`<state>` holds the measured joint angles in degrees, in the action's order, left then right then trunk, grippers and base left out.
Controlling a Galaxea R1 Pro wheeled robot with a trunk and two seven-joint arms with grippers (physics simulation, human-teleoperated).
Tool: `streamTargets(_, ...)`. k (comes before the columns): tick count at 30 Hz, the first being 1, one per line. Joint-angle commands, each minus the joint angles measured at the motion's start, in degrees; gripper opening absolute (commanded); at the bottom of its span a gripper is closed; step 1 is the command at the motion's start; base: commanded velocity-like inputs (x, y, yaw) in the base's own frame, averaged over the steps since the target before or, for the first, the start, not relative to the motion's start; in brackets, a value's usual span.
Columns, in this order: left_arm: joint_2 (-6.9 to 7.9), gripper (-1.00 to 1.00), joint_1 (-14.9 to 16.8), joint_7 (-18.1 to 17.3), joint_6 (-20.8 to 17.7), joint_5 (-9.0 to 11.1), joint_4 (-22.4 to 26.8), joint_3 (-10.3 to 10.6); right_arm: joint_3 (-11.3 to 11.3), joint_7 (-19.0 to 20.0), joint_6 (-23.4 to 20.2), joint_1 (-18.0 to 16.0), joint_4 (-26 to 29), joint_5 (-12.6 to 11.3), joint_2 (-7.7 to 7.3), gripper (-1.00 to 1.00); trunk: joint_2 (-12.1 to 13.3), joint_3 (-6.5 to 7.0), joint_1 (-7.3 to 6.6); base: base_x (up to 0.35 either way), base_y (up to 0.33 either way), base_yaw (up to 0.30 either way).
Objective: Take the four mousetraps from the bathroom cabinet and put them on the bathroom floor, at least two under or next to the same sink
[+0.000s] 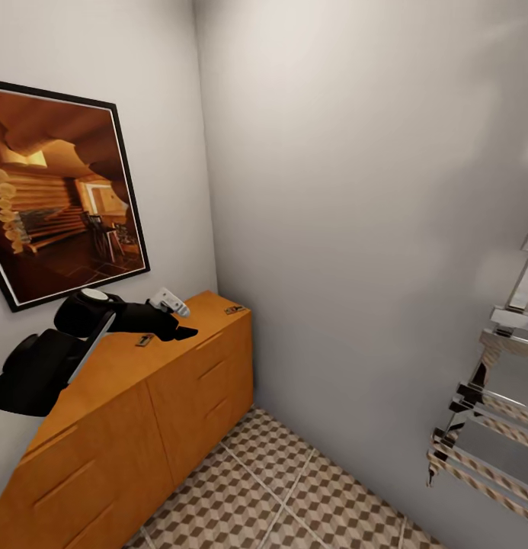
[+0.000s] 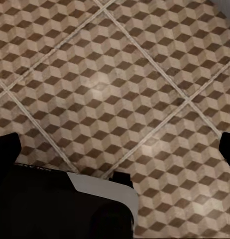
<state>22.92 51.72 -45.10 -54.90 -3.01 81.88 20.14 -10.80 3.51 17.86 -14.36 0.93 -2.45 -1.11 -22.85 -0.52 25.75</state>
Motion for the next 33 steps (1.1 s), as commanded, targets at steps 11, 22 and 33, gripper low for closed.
streamTargets(11,-0.13,1.00,0.1,-0.4,-0.2,-0.3,0.0,1.0,-0.1,0.3,-0.1,1.0,0.0,-0.4,0.61,1.00,-0.1,-0.05,0.03,0.169,0.072,-0.018)
streamTargets(22,-0.15,1.00,0.1,-0.4,-0.2,-0.3,0.0,2.0,-0.1,0.2,-0.1,1.1,0.0,-0.4,0.75,1.00,-0.1,0.29,0.03,0.266,0.173,-0.227)
streamTargets(33,-0.15,1.00,0.1,-0.4,-0.2,-0.3,0.1,2.1,-0.1,0.2,-0.1,1.1,0.0,-0.4,0.81,1.00,-0.1,0.83,0.03,0.084,0.091,-0.218)
